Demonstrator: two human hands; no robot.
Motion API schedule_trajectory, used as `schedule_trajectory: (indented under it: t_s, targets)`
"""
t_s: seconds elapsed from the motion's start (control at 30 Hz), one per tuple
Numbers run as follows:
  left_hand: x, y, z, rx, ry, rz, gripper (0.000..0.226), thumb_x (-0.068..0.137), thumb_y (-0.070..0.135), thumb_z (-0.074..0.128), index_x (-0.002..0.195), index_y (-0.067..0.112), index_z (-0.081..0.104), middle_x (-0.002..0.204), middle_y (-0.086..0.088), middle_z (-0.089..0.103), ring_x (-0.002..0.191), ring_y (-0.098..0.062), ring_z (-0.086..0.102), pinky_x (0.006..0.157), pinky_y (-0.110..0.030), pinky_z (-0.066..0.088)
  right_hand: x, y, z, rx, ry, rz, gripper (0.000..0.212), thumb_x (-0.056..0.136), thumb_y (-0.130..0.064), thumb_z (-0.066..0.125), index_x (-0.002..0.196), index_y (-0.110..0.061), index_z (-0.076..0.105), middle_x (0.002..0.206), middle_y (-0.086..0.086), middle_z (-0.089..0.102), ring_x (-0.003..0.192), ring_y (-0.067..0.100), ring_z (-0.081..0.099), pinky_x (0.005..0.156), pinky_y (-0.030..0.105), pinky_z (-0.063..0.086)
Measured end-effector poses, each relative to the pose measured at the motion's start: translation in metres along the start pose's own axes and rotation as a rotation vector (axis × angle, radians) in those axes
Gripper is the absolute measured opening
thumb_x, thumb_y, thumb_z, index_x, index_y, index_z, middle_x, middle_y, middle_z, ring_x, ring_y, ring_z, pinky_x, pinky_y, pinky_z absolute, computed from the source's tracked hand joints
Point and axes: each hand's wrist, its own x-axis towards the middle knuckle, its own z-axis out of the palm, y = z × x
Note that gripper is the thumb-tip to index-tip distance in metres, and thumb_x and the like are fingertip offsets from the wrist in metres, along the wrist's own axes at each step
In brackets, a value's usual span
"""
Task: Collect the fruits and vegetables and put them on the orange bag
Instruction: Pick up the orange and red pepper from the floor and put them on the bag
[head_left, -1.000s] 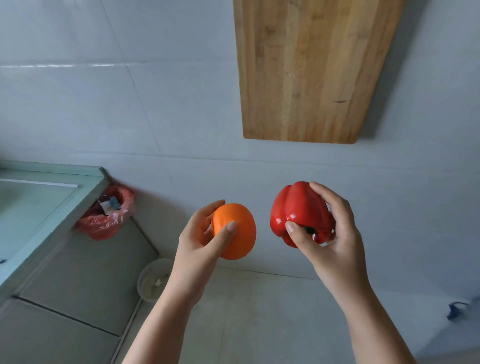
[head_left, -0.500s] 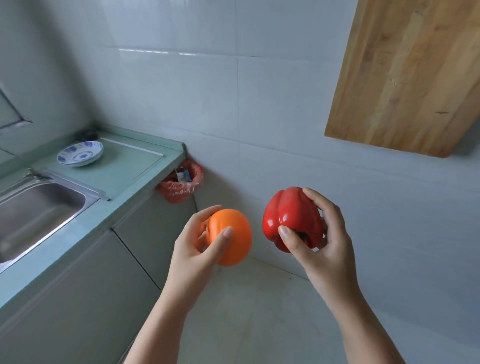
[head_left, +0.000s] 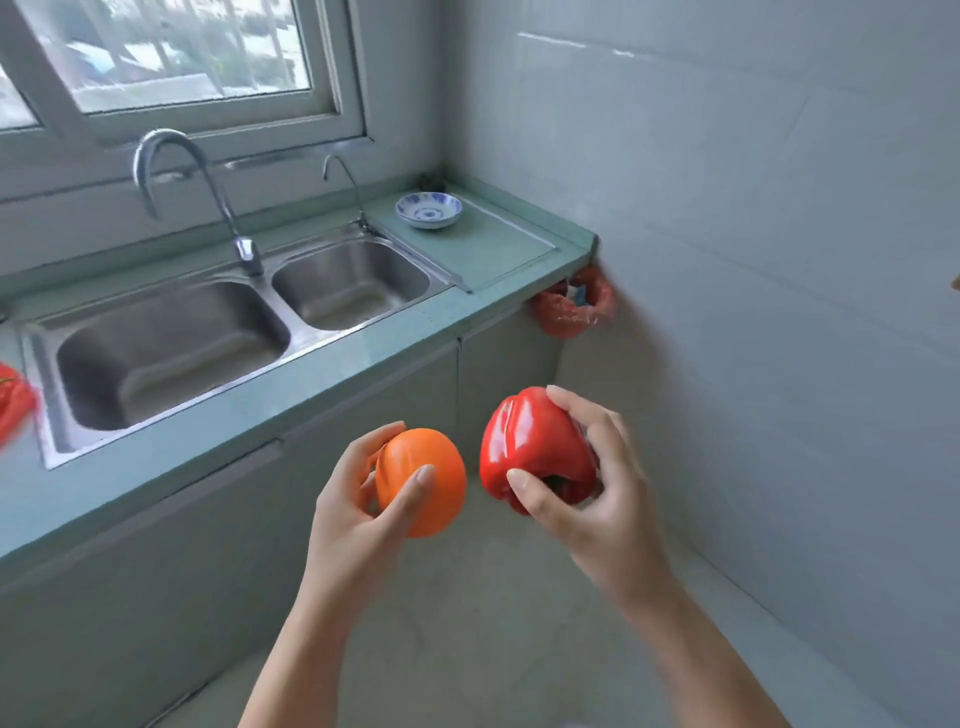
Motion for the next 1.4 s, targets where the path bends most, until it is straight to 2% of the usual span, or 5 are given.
schedule_trajectory:
  t_s: [0.43,0.67,0.97,1.27,1.4]
  targets:
    - [-0.056,-0.028,-0.19,-0.079,0.532,-0.112,0.057,0.046,0.055,0.067,0.102,0.044,0.058,0.103,0.006,0.062,0.084,0.0,0.063,0.061,-0.015,0.05,0.004,-0.051,0.206,0.199,-0.501,-0.052,0.061,0.06,-0.041,0.073,0.117,-0.042,0.05,0.118,-0.009,0.049,0.107,0.019,0.054,0.088,0.047,0.049]
    - [-0.02,-0.034,-0.251,-0.028,0.692,-0.145,0.062,0.045,0.055,0.067,0.104,0.039,0.059,0.102,0.011,0.061,0.084,0.007,0.06,0.063,-0.008,0.046,0.052,-0.053,0.31,0.293,-0.656,-0.046,0.062,0.059,-0.043,0.073,0.116,-0.042,0.051,0.121,0.0,0.054,0.108,0.02,0.055,0.091,0.048,0.047]
    - [0.048,-0.021,-0.333,0.12,0.821,-0.135,0.051,0.05,0.059,0.068,0.099,0.056,0.057,0.1,0.024,0.062,0.093,0.006,0.058,0.074,-0.008,0.045,0.122,-0.073,0.427,0.324,-0.842,-0.157,0.062,0.06,-0.046,0.07,0.117,-0.043,0.048,0.118,-0.017,0.049,0.108,0.014,0.053,0.088,0.044,0.049]
    - [0.043,-0.045,-0.417,0.216,1.03,-0.222,0.056,0.051,0.063,0.064,0.104,0.051,0.054,0.109,0.022,0.056,0.096,0.009,0.054,0.084,-0.023,0.044,0.107,-0.086,0.529,0.334,-1.051,-0.152,0.062,0.06,-0.049,0.07,0.118,-0.047,0.047,0.118,-0.018,0.046,0.109,0.01,0.051,0.09,0.042,0.048]
    - [0.052,-0.059,-0.472,0.29,1.039,-0.247,0.057,0.052,0.066,0.06,0.106,0.051,0.05,0.113,0.024,0.051,0.097,0.016,0.048,0.077,-0.007,0.04,0.098,-0.089,0.58,0.295,-1.04,-0.133,0.063,0.061,-0.047,0.071,0.119,-0.044,0.047,0.119,-0.018,0.047,0.11,0.008,0.05,0.091,0.04,0.048]
